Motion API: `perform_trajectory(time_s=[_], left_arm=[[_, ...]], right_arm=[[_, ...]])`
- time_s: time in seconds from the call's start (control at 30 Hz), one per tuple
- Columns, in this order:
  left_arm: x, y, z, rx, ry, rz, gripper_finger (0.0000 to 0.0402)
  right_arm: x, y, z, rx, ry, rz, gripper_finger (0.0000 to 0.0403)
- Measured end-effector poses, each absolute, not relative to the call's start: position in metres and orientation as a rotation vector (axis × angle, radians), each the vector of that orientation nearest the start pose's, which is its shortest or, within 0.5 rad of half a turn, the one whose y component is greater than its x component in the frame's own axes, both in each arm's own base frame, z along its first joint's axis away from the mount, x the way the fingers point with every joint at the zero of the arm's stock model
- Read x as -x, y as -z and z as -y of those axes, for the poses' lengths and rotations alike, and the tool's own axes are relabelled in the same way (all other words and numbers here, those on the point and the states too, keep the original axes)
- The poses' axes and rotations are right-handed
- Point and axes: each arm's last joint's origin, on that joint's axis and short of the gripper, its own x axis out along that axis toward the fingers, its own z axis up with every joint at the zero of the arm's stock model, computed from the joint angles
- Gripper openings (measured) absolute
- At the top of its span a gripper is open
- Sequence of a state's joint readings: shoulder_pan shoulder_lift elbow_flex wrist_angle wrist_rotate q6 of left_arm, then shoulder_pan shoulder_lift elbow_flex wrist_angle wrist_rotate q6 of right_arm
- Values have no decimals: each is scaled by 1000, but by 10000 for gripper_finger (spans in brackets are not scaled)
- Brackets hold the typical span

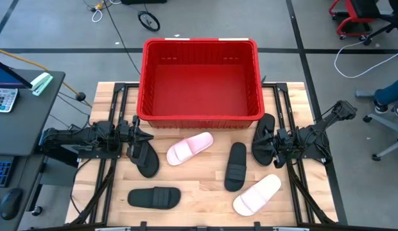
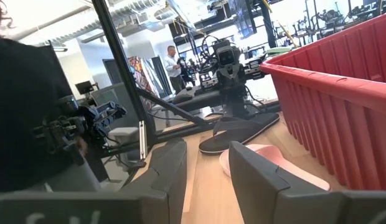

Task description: Pick and place slides into bin

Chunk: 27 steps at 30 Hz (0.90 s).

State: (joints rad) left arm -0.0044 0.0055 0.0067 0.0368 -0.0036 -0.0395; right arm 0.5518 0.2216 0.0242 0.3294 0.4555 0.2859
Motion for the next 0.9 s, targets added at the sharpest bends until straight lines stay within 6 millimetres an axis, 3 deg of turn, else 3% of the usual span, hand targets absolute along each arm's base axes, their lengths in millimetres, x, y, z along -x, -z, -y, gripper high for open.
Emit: perform_trajectory(time_s=[0.13,0.33,0.43,0.57,0.67,0.9], left_arm=[[-98,-169,0,10,0,39,38],[-97,-171,0,-369,-13,55,32],[-97,-171,0,-376,-16,56,28],[-97,-172,0,-296,-18,64,31],[-97,-171,0,-274,-16,54,35],[-97,-171,0,-273,-16,59,35]], right_arm=[[-98,-185,-46,-349,-113,101,126],[-98,-185,-45,-330,-111,102,126],[-98,-186,-45,-346,-113,110,126],[-98,-189,-45,-539,-127,136,126],[-98,-189,-42,-542,-59,148,126],[-95,-207,-35,-623,-16,341,126]])
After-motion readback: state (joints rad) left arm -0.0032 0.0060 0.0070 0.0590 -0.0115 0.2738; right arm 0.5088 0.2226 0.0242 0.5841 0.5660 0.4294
